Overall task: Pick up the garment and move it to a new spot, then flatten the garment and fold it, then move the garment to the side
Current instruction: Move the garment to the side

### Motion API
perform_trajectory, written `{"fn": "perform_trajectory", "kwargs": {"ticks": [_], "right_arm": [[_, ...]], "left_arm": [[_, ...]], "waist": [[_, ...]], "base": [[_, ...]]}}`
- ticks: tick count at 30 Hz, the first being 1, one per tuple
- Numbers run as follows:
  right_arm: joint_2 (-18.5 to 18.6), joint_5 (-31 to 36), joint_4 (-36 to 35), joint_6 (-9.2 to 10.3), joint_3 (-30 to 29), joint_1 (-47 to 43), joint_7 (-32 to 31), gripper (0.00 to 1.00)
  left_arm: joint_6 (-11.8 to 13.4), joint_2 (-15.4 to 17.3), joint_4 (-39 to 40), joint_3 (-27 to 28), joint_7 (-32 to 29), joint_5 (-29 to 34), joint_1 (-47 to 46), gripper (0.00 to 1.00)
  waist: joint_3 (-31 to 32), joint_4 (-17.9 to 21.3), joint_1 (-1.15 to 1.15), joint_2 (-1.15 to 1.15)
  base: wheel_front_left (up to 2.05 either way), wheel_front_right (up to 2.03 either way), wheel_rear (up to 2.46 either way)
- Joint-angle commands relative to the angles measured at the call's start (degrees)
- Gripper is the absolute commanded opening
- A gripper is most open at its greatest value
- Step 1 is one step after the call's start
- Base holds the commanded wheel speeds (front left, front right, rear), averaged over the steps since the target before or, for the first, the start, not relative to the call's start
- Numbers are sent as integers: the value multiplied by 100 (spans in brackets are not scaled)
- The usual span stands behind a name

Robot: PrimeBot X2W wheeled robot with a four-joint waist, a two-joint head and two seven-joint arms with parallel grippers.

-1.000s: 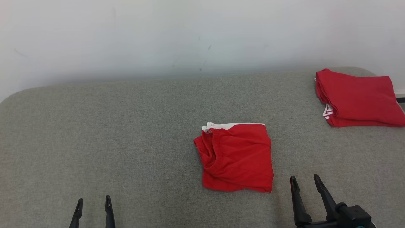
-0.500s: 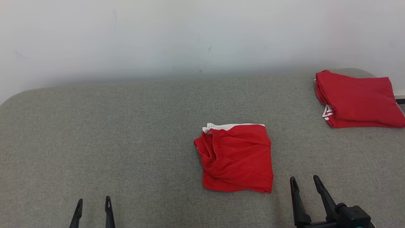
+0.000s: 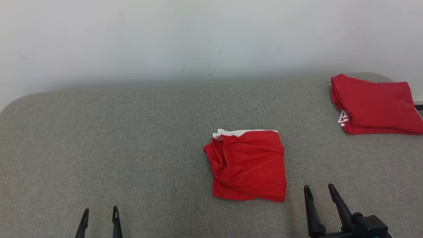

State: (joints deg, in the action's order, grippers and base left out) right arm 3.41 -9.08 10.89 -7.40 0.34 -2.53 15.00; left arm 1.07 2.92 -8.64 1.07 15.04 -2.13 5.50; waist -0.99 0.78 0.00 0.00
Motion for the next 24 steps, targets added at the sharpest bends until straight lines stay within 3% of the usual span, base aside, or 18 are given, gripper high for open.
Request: {"fn": "perform_trajectory", "kwargs": {"ticks": [1,10,15,24], "right_arm": [[-18,19,23,-10,-18,-30,21,100],[243,49,424,-10,107,787,13,100],[382,5,1181,-10,188,1380,11,100],[518,-117,3326,-11,440,2793,-66,100]], "left_arm": [[24,-6,15,-4,18,10,45,100],[36,-6,39,-82,18,-24,-68,100],[52,-7,33,-141,18,-52,-143,100],[106,-6,-5,-323,18,-148,-367,100]], "waist": [[-4,-5,0,0],[-205,-140,0,0],[-329,-287,0,0],[-687,-558,0,0]], "base": [[0,0,0],[0,0,0],[0,0,0],[0,0,0]]}}
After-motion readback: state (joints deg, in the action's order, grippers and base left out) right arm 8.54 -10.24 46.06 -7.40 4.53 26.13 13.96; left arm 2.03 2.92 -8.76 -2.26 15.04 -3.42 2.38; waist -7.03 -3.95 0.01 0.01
